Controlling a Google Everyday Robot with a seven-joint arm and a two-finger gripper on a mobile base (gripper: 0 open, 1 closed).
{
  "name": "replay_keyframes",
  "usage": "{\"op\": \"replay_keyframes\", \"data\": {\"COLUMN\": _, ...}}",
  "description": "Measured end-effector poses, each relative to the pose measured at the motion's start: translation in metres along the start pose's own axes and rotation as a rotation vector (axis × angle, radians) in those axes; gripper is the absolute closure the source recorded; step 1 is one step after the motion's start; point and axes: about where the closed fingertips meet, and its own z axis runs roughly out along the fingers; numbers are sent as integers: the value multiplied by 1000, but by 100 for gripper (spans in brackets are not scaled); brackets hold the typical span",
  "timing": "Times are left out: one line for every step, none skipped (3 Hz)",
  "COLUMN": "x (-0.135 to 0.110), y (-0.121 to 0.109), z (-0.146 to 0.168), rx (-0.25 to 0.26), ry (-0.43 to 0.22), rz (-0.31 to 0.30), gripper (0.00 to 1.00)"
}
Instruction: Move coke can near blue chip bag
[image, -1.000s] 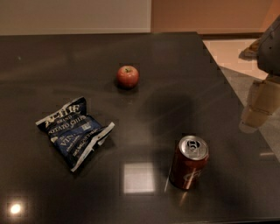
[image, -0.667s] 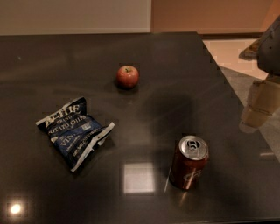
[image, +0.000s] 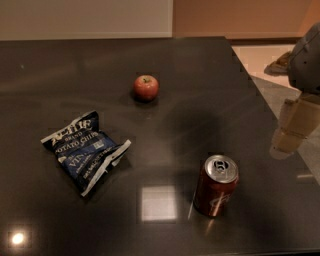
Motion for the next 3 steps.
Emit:
{"op": "replay_keyframes", "data": {"x": -12, "y": 22, "z": 14, "rx": -69, "ry": -108, "rz": -58, "gripper": 0}}
{"op": "replay_keyframes", "data": {"x": -22, "y": 50, "z": 30, "rx": -165, "ry": -218, "rz": -121, "gripper": 0}}
{"op": "replay_keyframes", "data": {"x": -36, "y": 81, "z": 41, "rx": -276, "ry": -350, "rz": -193, "gripper": 0}}
